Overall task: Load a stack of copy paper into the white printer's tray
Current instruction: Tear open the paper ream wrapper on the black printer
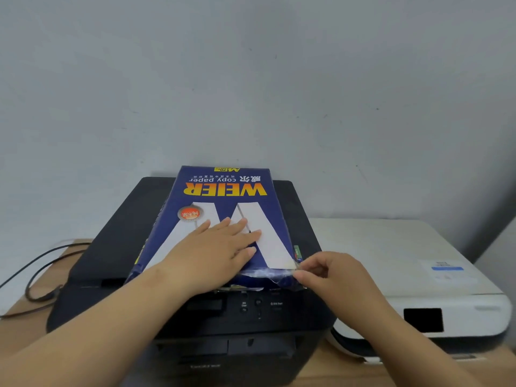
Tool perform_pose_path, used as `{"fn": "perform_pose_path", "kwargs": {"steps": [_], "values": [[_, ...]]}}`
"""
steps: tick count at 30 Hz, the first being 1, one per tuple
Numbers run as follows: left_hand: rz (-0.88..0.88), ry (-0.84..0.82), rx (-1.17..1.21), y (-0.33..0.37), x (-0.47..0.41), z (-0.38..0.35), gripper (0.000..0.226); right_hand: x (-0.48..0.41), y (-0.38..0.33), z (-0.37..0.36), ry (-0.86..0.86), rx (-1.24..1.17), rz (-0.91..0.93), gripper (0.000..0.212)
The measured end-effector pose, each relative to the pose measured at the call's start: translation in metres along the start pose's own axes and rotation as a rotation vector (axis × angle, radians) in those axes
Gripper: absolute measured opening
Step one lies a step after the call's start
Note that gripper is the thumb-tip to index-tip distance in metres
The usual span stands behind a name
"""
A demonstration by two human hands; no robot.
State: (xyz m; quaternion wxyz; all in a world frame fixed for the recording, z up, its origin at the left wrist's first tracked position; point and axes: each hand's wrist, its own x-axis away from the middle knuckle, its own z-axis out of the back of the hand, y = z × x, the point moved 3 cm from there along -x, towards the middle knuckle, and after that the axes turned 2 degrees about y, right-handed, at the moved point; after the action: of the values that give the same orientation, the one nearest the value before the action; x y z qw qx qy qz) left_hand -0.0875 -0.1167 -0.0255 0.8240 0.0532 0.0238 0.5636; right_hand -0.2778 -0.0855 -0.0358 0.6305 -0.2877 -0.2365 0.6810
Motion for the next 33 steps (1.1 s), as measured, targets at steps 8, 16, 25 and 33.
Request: {"fn": "perform_pose_path", "kwargs": {"steps": [8,16,25,33], "values": [[-0.001,-0.032,0.02,-0.002,0.0,-0.012,0.046,-0.003,-0.005,-0.003,0.134,0.079,0.071,0.015],[-0.004,-0.014,0.002,-0.002,-0.001,-0.015,0.047,0.02,0.009,-0.012,0.423,0.412,0.777,0.04],[-0.004,-0.018,-0.009,-0.002,-0.001,-0.016,0.047,0.002,-0.001,0.0,0.12,0.042,0.255,0.058],[-0.002,-0.026,-0.014,-0.002,-0.001,-0.016,0.047,0.011,0.006,-0.015,0.384,0.295,0.778,0.027]]}}
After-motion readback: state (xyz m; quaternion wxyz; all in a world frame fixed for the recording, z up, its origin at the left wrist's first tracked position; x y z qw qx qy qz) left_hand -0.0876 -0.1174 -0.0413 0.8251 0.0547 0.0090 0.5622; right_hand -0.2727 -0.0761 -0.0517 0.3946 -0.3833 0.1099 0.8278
